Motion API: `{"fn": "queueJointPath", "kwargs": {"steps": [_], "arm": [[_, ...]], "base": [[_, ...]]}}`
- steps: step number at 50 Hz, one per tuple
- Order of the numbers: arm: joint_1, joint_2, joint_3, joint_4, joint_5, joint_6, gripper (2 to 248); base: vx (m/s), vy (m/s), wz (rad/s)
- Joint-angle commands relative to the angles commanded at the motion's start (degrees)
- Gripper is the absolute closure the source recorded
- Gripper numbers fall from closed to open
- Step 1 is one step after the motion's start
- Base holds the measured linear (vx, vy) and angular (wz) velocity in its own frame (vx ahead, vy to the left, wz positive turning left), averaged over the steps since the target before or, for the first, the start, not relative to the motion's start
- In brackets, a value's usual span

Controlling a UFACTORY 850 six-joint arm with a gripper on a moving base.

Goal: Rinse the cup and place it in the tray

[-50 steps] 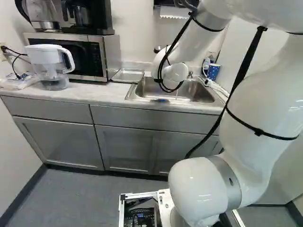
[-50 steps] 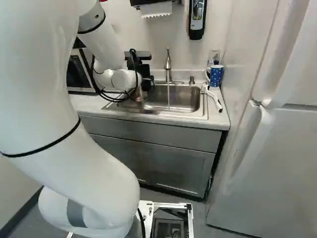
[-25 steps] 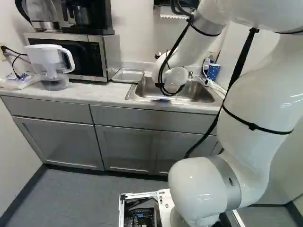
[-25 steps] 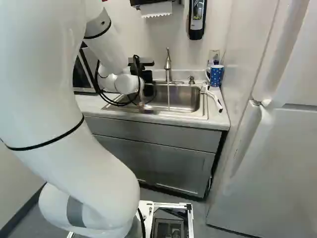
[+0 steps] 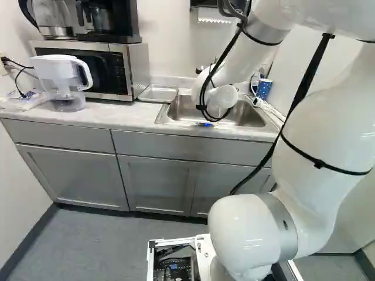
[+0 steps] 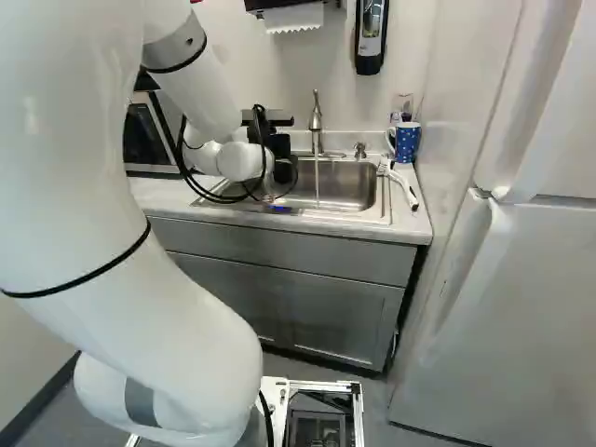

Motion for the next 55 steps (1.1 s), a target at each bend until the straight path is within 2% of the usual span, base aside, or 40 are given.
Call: {"fn": "queueJointPath", "kwargs": {"steps": [34, 55], "arm": [[-4.4, 1.3, 1.3, 0.0, -0.2, 0.0, 125], [-7.3, 0.7, 0.7, 0.0, -4.0, 0.0, 125]], "base": [[0.000, 0.000, 0.000], [0.000, 0.000, 0.000]]}}
